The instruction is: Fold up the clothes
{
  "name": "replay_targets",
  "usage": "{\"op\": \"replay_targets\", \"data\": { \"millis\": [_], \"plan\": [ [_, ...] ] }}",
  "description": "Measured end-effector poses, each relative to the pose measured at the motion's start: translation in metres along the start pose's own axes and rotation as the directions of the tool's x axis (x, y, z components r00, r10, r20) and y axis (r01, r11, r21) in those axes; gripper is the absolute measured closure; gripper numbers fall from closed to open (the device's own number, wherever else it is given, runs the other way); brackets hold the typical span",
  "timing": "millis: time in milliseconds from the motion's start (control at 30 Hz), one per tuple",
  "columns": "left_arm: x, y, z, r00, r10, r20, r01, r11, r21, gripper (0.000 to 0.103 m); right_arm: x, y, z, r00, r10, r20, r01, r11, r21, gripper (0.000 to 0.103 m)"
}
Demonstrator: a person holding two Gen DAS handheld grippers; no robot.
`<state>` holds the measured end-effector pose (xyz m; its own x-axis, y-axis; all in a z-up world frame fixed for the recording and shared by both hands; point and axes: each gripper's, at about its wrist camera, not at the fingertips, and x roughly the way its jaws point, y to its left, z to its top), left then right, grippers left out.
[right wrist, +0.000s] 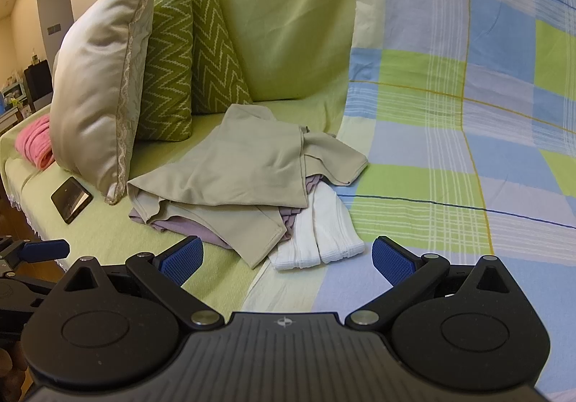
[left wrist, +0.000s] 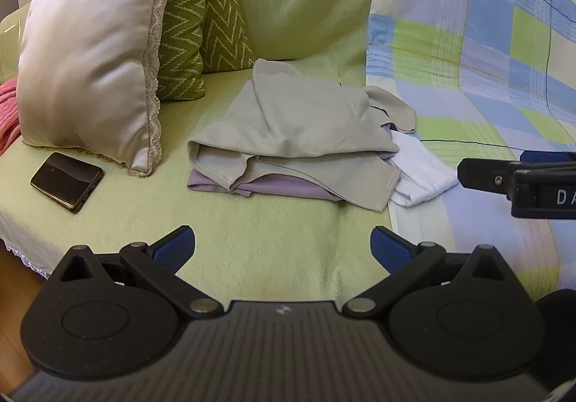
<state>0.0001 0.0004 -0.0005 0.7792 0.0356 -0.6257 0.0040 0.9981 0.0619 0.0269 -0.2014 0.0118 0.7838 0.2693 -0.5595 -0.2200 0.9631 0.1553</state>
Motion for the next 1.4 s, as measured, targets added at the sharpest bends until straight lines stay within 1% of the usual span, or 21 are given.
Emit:
{"op": "replay_targets", "data": {
  "millis": [300, 600, 967, 1167, 1233, 1333, 1400],
  "plan": [
    [0.004, 0.003, -0.004, 1.0, -0.004, -0.01, 0.004, 1.0, -0.024, 0.001, 0.0, 0.0, 0.001, 1.0, -0.003, -0.002, 0.003, 1.0, 0.009, 0.0],
    [0.0, -0.011, -0.007, 1.0, 0.011, 0.005, -0.011, 0.999, 0.035, 0.001, 0.0, 0.0, -0.002, 1.0, -0.008, 0.006, 0.008, 1.0, -0.007, 0.0],
    [0.001, -0.01, -0.007, 1.0, 0.005, -0.001, -0.005, 1.0, 0.027, 0.001, 0.0, 0.0, -0.002, 1.0, -0.009, 0.004, 0.009, 1.0, -0.007, 0.0],
    [0.004, -0.004, -0.002, 0.999, -0.041, -0.007, 0.042, 0.999, 0.019, 0.001, -0.002, -0.003, -0.001, 1.0, -0.004, 0.003, 0.004, 1.0, -0.005, 0.0],
    [0.006, -0.002, 0.001, 0.999, -0.045, 0.009, 0.045, 0.998, 0.051, 0.001, -0.003, -0.006, 0.0, 1.0, 0.004, 0.002, -0.004, 1.0, 0.001, 0.0],
    [0.011, 0.002, 0.01, 0.999, -0.037, 0.041, 0.031, 0.992, 0.126, 0.001, -0.002, -0.012, 0.003, 0.998, 0.053, -0.015, -0.053, 0.999, 0.012, 0.0],
    [0.019, 0.005, 0.017, 0.998, -0.039, 0.052, 0.029, 0.982, 0.186, 0.001, 0.0, -0.013, 0.008, 0.999, 0.049, -0.006, -0.05, 0.997, -0.054, 0.0]
  ]
}}
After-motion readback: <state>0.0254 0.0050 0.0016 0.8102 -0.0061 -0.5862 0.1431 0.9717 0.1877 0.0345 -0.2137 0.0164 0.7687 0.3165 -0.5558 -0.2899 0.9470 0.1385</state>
